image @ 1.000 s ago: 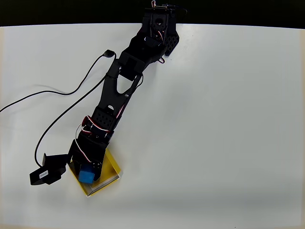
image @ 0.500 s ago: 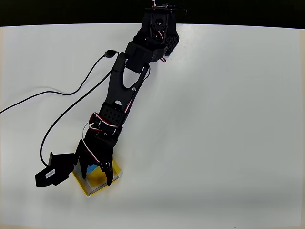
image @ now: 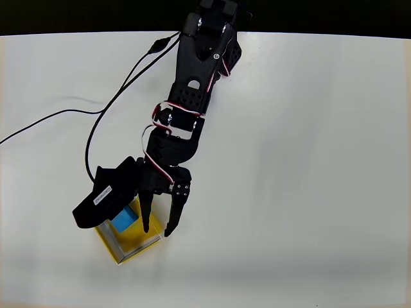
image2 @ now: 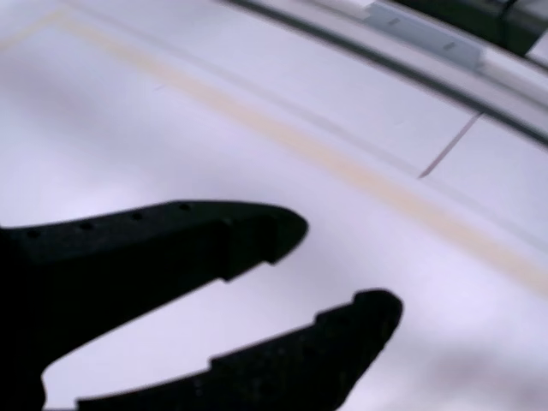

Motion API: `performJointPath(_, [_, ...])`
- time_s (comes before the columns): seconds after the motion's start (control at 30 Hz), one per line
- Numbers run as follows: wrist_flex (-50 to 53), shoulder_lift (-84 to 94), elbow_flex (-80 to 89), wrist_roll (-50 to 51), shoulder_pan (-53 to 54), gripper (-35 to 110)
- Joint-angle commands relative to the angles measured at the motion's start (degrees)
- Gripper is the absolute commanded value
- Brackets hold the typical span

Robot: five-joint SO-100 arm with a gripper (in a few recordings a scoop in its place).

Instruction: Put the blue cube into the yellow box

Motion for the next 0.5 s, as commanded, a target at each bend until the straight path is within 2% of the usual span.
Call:
performJointPath(0.0, [3.6, 13.4, 5.8, -2.0, -2.1, 9])
performJointPath(0.3, [11.5, 36.0, 32.3, -5.8, -9.2, 1])
performJointPath(0.47, [24.3, 50.0, 41.6, -6.9, -10.4, 0])
